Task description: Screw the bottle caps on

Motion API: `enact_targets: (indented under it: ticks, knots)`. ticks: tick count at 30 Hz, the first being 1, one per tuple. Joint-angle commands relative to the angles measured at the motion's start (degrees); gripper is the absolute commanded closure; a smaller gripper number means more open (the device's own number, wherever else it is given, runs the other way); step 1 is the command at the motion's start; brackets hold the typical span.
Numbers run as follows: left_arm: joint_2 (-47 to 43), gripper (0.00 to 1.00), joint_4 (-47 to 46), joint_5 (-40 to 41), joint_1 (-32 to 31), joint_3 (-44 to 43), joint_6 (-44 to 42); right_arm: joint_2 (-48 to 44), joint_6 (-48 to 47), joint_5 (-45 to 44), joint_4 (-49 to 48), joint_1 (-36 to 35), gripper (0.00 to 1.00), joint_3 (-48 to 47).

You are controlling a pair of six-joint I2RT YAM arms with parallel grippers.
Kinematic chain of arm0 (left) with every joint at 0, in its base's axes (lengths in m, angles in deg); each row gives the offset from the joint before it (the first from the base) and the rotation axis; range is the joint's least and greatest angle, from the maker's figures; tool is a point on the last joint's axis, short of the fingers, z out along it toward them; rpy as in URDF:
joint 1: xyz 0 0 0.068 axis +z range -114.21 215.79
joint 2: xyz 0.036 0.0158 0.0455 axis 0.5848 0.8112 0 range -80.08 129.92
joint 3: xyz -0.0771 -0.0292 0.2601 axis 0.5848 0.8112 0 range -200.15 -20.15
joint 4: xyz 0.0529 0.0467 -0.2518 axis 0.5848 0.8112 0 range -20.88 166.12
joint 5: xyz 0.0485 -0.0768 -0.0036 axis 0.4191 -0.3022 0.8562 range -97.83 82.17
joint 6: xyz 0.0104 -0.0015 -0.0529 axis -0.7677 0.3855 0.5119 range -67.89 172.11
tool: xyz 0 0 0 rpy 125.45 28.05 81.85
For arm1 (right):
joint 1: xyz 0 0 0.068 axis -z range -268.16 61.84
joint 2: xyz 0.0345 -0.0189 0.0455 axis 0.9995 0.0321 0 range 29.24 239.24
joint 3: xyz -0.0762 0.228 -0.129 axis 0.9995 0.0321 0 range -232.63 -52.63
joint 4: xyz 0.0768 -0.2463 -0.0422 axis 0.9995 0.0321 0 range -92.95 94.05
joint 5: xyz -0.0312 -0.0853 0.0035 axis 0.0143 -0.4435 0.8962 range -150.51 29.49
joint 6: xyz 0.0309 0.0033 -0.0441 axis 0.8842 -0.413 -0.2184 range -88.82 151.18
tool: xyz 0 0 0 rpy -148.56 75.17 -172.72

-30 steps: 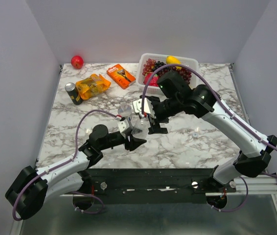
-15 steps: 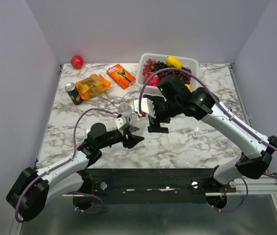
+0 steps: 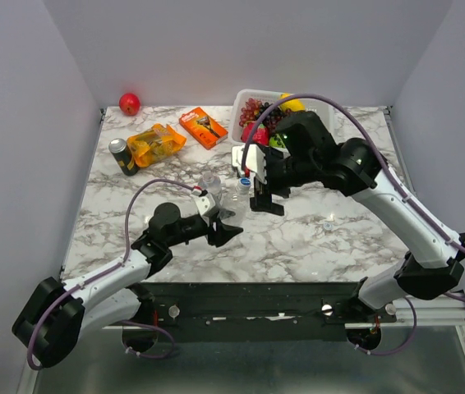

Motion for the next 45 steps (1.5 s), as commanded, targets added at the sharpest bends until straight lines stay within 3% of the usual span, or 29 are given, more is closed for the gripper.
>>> enact_targets:
  ticks: [1, 6, 14, 25, 35, 41, 45]
  knots:
    - [1.54, 1.0, 2.97, -4.21, -0.95, -2.94, -3.81, 1.89, -0.87, 1.77, -4.6, 0.38, 0.01, -3.4]
    - [2.15, 1.0, 3.95, -4.3, -2.1, -4.88, -5.39, -1.17, -9.38, 10.73, -4.25, 0.29, 0.0, 2.22]
    - [2.06, 1.0, 3.86, -2.55, -2.1, -6.55, -2.15, -2.5, -13.88, 8.82, -3.64, 0.29, 0.01, 7.85]
    - [0.66, 1.0, 0.27, 2.64, 1.41, -4.53, 7.08, -3.03, -6.94, 2.31, -2.41, 0.29, 0.0, 12.6]
    - [1.1, 1.0, -0.71, 4.75, 5.72, -4.44, 6.12, -4.08, -1.93, 4.77, 9.63, 0.29, 0.01, 14.08]
    - [2.33, 1.0, -2.38, 2.38, 5.64, -4.26, 7.0, -3.65, -0.7, 4.25, 10.08, 0.37, 0.0, 16.47]
    - [1.81, 1.0, -1.51, -2.88, 4.15, -5.05, 4.12, -2.07, 1.68, -1.9, 6.65, 1.86, 0.0, 15.59]
